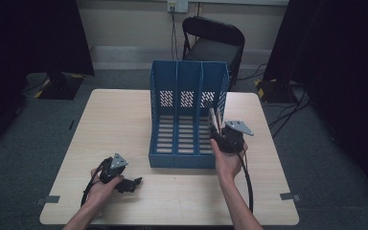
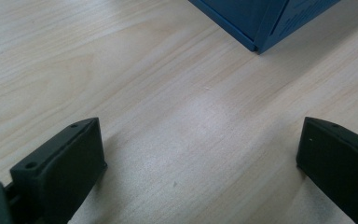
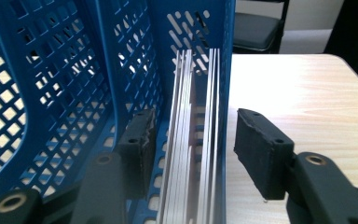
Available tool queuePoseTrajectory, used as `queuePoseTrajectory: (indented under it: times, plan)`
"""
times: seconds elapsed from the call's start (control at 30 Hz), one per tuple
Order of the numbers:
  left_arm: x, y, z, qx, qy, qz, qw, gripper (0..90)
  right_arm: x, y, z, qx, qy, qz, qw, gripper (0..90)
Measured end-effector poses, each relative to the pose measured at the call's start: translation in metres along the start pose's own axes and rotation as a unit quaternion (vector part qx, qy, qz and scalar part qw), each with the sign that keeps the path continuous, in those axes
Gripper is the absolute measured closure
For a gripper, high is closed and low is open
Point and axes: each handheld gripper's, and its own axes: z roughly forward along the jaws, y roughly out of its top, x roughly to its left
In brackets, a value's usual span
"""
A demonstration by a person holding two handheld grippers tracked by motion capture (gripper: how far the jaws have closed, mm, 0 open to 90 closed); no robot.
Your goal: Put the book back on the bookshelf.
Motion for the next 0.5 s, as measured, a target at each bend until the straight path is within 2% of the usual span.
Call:
queuePoseTrajectory:
  times: [0.07,0.2,0.37,0.47,0.5]
  plan:
    - [0.001,0.000,0.000,0.000,-0.003,0.002,1.0000,0.2,-0.002,0.000,-0.001,0.003,0.007,0.010,0.9999,47.5]
    - [0.001,0.000,0.000,-0.001,-0.004,0.001,1.0000,0.2,-0.007,0.000,0.000,0.018,0.031,0.010,0.9993,44.7]
    - [0.001,0.000,0.000,-0.001,-0.005,0.002,1.0000,0.2,-0.013,-0.001,-0.005,0.021,0.055,-0.008,0.9982,39.5]
    - [0.001,0.000,0.000,-0.001,-0.005,0.002,1.0000,0.2,-0.018,-0.001,-0.007,0.032,0.084,-0.001,0.9960,36.8]
    - [0.001,0.000,0.000,-0.001,-0.005,0.002,1.0000,0.2,-0.020,-0.001,-0.008,0.032,0.083,-0.005,0.9960,36.0]
